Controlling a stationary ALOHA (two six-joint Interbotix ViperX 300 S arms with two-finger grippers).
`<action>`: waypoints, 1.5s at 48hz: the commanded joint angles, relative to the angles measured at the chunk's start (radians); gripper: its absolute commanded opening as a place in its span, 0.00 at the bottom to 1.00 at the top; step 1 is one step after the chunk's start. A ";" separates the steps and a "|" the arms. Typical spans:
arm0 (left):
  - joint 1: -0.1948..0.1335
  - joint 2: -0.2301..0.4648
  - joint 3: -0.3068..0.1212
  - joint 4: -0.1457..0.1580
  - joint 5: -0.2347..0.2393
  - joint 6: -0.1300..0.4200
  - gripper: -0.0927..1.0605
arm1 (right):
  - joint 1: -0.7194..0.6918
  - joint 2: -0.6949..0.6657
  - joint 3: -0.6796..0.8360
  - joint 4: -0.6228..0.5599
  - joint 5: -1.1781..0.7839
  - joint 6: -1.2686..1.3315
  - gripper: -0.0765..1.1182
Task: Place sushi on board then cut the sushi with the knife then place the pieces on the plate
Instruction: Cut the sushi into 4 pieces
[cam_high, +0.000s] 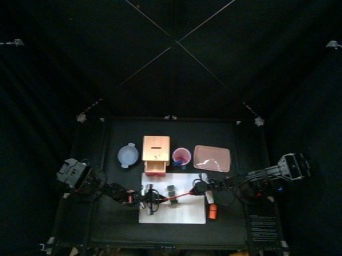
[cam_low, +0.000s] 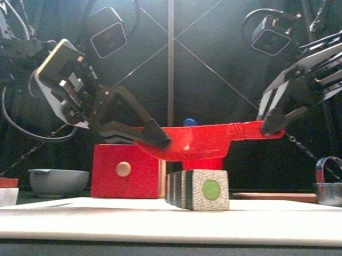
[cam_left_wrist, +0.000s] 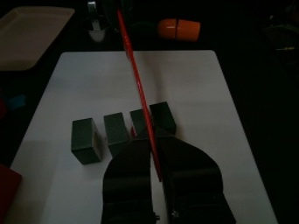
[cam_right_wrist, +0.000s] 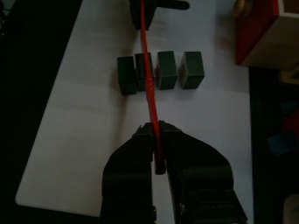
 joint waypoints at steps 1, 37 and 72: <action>-0.035 -0.006 -0.025 0.011 0.002 0.002 0.36 | 0.006 0.000 -0.011 0.015 -0.006 -0.002 0.37; -0.044 0.023 -0.044 0.011 0.003 0.000 0.36 | 0.014 0.023 0.005 0.069 -0.028 -0.003 0.37; -0.044 0.040 -0.048 0.000 0.025 0.002 0.36 | 0.015 0.066 0.011 0.069 -0.044 -0.003 0.37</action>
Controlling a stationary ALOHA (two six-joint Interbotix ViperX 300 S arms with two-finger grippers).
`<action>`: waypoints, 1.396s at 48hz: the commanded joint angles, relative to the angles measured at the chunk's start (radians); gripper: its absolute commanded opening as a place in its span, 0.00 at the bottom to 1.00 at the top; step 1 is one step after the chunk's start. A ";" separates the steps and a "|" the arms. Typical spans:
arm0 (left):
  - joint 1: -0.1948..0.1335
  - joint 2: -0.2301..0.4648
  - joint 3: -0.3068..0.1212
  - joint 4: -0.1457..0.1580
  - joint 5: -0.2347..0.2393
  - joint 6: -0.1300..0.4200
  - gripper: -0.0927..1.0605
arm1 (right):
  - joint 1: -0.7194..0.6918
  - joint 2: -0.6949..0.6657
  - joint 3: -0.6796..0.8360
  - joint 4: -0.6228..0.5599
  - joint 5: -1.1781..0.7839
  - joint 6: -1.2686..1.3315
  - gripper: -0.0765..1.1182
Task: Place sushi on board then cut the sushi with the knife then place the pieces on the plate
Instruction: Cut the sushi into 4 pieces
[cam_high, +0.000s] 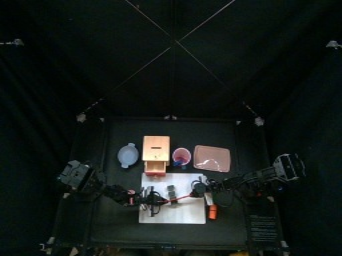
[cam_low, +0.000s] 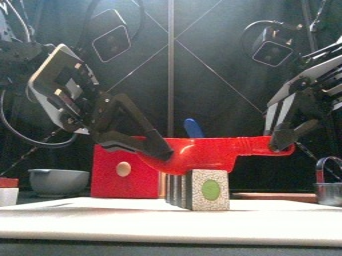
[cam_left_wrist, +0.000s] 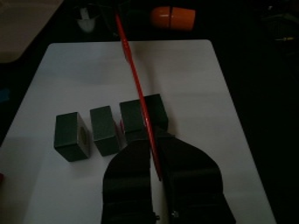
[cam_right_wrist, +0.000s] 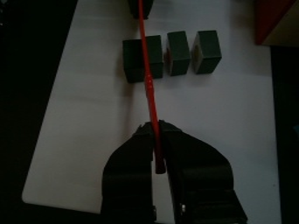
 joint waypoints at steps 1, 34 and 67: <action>-0.031 0.005 -0.025 0.006 0.008 0.005 0.36 | -0.006 0.005 -0.003 0.002 -0.003 -0.002 0.37; -0.025 0.025 -0.067 -0.002 0.097 0.014 0.36 | 0.009 0.066 -0.012 0.008 -0.005 -0.009 0.37; 0.146 -0.218 -0.008 0.100 0.038 0.014 0.70 | -0.012 -0.276 -0.002 -0.035 0.225 0.002 0.37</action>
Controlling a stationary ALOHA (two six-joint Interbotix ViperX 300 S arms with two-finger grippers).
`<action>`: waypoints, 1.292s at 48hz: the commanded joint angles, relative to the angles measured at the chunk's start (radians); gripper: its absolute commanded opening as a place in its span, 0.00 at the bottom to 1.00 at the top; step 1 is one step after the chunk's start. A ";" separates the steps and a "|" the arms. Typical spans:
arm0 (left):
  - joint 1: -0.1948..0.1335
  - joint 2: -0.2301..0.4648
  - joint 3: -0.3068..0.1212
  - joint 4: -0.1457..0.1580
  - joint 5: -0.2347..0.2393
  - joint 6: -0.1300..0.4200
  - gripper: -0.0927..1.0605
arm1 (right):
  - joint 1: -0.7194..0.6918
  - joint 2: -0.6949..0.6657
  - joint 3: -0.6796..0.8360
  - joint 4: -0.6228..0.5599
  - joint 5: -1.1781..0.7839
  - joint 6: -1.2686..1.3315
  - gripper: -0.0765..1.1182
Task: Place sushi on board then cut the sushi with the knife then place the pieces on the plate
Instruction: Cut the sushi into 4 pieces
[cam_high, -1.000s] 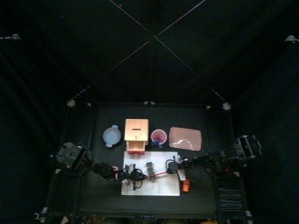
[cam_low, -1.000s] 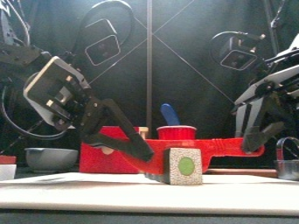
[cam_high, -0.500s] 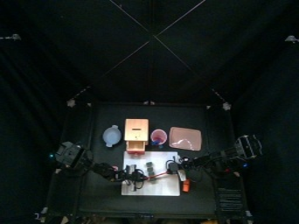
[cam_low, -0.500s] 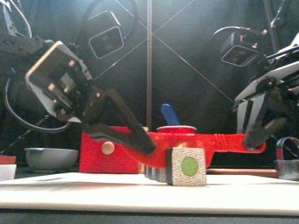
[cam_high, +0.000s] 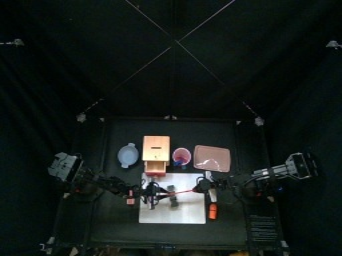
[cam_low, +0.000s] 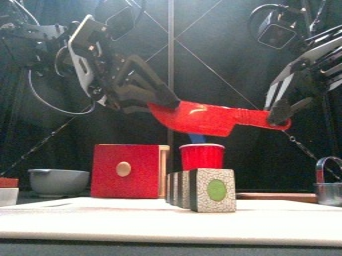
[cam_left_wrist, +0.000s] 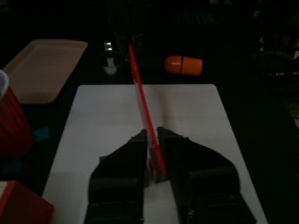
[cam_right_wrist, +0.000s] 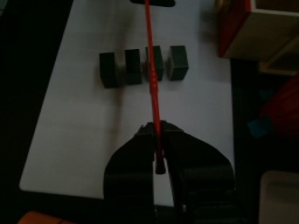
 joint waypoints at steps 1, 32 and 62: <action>0.015 -0.031 -0.017 0.009 -0.038 0.002 0.71 | 0.000 -0.075 0.002 0.017 0.054 0.000 0.37; 0.017 -0.034 0.046 0.067 -0.267 0.000 0.74 | -0.094 -0.270 0.002 0.692 0.578 0.353 0.37; 0.005 -0.009 0.071 0.101 -0.284 0.002 0.74 | 0.238 -0.149 -0.049 0.212 0.581 1.707 0.39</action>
